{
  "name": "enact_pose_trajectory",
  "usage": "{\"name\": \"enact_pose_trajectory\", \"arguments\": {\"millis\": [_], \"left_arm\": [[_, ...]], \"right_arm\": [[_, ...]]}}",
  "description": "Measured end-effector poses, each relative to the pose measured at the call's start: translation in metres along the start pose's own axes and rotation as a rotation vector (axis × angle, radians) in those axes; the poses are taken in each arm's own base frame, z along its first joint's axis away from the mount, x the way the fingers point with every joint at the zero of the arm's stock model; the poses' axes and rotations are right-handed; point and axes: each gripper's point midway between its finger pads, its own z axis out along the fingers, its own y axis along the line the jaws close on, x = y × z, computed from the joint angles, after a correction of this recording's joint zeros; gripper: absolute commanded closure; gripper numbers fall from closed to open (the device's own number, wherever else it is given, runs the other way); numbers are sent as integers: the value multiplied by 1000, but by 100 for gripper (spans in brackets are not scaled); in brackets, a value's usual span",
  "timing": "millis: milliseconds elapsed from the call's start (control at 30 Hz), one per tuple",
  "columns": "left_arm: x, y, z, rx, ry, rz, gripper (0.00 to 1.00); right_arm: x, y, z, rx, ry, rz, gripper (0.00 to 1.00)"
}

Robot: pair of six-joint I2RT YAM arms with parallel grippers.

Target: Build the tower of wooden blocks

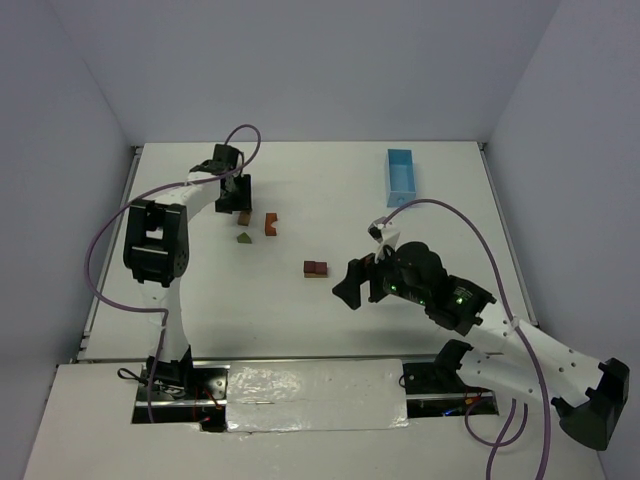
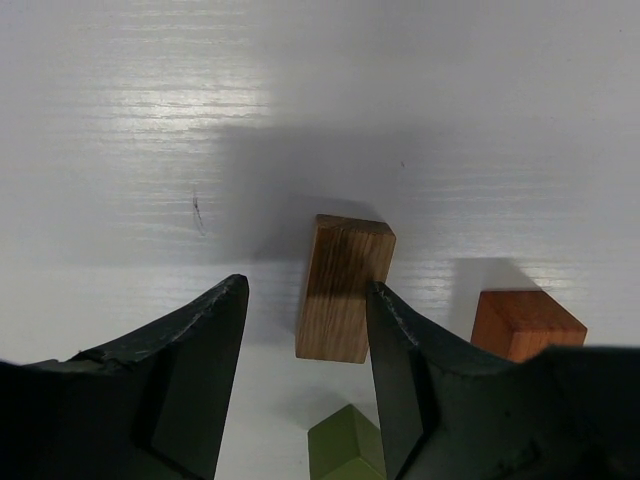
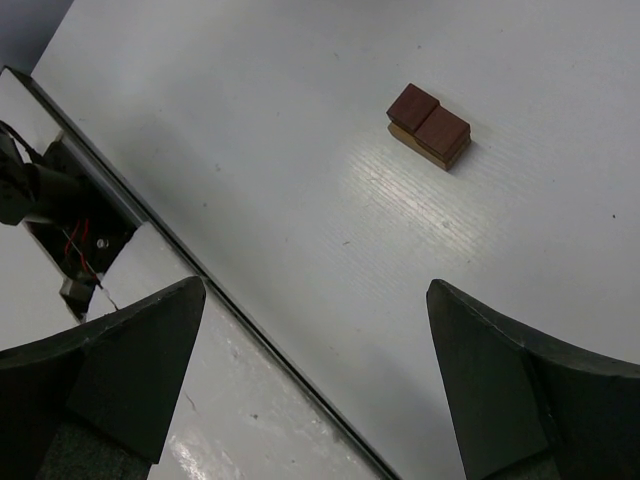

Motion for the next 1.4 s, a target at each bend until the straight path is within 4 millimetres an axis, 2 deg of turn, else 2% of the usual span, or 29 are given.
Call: {"name": "enact_pose_trajectory", "arguments": {"millis": [933,1267,1400], "left_arm": [[4,-15,-7,66,-35,66,40],[15,-15,6,64,7,72,47],[13,-17,6,67,5,73,52]], "right_arm": [[18,1,11,-20,76,5,0],[18,1,10,-21,77,1,0],[18,0,11,-21,76,-4,0]]}}
